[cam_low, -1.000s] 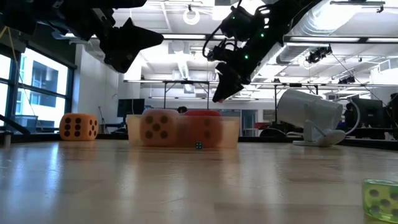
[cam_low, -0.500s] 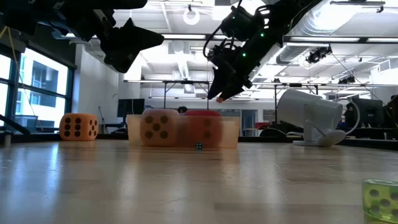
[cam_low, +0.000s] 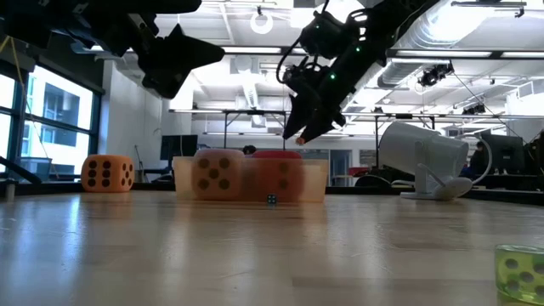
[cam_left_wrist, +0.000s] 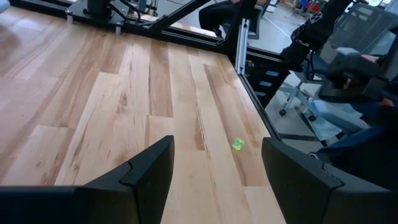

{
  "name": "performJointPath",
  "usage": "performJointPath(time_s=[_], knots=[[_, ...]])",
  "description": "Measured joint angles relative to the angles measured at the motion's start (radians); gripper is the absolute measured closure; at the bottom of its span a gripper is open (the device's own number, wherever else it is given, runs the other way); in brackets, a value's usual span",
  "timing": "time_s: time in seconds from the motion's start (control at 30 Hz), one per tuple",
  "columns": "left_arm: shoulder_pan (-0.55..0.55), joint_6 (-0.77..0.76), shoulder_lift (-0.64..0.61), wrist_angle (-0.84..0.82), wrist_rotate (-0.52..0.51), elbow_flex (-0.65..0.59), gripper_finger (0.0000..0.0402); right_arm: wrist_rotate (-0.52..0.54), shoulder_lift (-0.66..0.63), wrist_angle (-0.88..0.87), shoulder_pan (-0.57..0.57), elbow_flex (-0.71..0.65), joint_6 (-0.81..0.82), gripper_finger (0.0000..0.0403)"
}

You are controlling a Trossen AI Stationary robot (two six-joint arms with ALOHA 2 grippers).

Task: Pick & Place Dice
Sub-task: Put the small orange dice in the orange bin, then put the large orange dice in the orange bin

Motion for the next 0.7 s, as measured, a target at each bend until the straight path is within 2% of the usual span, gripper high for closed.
performJointPath(time_s=[0.13,0.3,0.7], knots=[[0.000,0.018,0.000,0.000,0.000,0.000,0.0167,0.057,0.004,0.000,0.010,0.000,-0.036,0.0142],[0.000,0.020,0.000,0.000,0.000,0.000,0.0167,0.042,0.007,0.036,0.010,0.000,-0.036,0.0163],[0.000,0.020,0.000,-0.002,0.000,0.000,0.0167,0.062,0.007,0.073,0.041,0.000,-0.059,0.0167]])
